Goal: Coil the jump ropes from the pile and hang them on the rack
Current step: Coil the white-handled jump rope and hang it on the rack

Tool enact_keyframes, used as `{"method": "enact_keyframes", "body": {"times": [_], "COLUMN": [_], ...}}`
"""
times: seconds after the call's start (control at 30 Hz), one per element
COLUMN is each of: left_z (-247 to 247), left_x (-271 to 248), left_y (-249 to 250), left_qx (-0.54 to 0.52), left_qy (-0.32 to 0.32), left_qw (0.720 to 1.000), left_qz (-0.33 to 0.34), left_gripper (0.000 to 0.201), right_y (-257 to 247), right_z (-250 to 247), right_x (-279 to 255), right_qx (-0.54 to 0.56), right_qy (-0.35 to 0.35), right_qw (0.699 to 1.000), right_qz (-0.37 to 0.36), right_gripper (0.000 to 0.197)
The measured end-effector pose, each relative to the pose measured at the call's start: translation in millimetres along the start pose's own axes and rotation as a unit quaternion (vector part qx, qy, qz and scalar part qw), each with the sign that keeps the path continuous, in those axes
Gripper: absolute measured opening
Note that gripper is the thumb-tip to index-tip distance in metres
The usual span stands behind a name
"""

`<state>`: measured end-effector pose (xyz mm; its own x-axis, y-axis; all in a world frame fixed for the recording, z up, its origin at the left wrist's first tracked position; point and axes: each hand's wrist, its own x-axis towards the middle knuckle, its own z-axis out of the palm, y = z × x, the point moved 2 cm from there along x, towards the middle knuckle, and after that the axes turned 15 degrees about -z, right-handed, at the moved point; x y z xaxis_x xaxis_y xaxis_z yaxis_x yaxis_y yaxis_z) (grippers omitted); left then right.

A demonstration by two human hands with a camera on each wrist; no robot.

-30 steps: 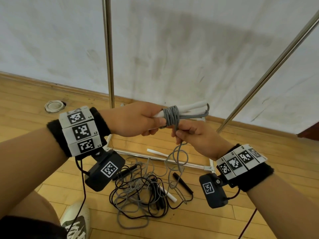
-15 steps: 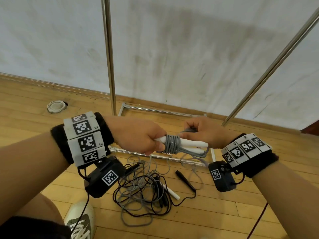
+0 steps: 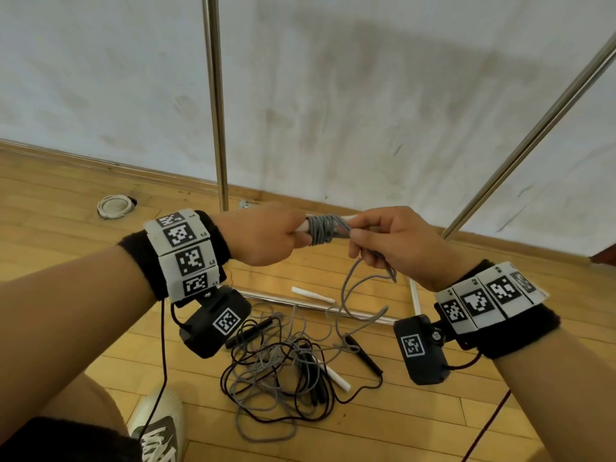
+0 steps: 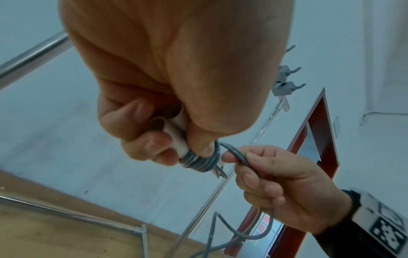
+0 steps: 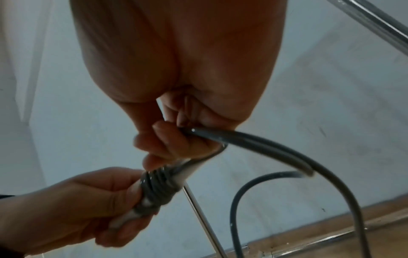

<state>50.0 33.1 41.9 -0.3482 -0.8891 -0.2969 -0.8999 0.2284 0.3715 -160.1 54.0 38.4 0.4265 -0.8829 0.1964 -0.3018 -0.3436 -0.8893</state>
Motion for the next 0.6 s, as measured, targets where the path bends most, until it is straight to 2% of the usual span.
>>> {"method": "enact_keyframes", "body": {"times": [0.1, 0.2, 0.3, 0.37, 0.5, 0.57, 0.6], "left_z": [-6, -7, -10, -11, -13, -12, -11], "left_x": [2, 2, -1, -5, -11, -16, -19], "left_y": [0, 2, 3, 3, 2, 3, 5], "left_qx": [-0.065, -0.125, -0.163, -0.180, -0.200, -0.194, -0.191], "left_qy": [0.029, 0.046, 0.045, 0.021, -0.021, -0.046, -0.062], "left_qw": [0.997, 0.991, 0.986, 0.983, 0.979, 0.978, 0.977], "left_qz": [-0.003, -0.005, -0.001, 0.009, 0.036, 0.060, 0.073], "left_gripper": [0.019, 0.019, 0.022, 0.023, 0.022, 0.016, 0.017], "right_y": [2, 7, 13, 17, 23, 27, 29], "right_z": [6, 10, 12, 11, 10, 9, 8], "right_x": [0, -1, -3, -4, -6, -7, -7], "right_qx": [0.033, 0.050, 0.038, 0.030, -0.002, -0.028, -0.026], "right_qy": [0.042, 0.072, 0.069, 0.055, -0.030, -0.055, -0.051], "right_qw": [0.999, 0.996, 0.997, 0.998, 0.998, 0.996, 0.997], "right_qz": [-0.008, -0.006, -0.004, -0.012, -0.052, -0.061, -0.060], "right_gripper": [0.011, 0.022, 0.036, 0.038, 0.020, 0.035, 0.031]}}
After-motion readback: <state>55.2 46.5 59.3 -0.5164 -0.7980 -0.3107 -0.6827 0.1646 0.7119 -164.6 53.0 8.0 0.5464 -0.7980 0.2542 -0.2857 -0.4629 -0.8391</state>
